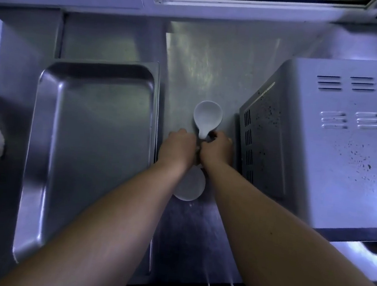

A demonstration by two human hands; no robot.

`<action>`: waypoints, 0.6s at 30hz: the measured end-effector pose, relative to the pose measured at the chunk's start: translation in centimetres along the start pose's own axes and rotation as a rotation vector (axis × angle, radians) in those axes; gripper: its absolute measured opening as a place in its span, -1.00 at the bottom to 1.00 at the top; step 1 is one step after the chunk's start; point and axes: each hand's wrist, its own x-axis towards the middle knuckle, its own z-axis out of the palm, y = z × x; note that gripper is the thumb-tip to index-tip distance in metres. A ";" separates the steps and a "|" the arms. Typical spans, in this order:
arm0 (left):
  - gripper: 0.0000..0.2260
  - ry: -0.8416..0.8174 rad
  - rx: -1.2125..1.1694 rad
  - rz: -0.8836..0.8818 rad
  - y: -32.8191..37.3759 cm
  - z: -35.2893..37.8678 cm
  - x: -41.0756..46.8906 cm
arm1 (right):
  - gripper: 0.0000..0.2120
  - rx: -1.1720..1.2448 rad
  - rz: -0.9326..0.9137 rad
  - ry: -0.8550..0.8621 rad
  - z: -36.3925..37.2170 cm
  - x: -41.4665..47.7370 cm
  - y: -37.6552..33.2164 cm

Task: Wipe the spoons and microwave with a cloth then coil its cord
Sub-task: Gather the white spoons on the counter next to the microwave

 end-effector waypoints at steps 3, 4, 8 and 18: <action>-0.80 -0.048 0.047 0.021 -0.4 0.1 0.4 | -0.77 -0.024 -0.024 0.011 0.5 0.3 -0.1; -0.82 -0.057 0.044 0.021 -0.6 0.1 0.6 | -0.79 -0.036 -0.029 0.019 0.7 0.4 -0.1; -0.83 -0.059 0.042 0.001 -1.2 -0.1 0.5 | -0.78 -0.088 -0.056 0.038 0.5 0.8 0.4; -0.77 -0.018 0.004 -0.027 -1.0 -0.6 -1.1 | -0.64 -0.185 -0.257 -0.041 -1.8 -2.8 4.8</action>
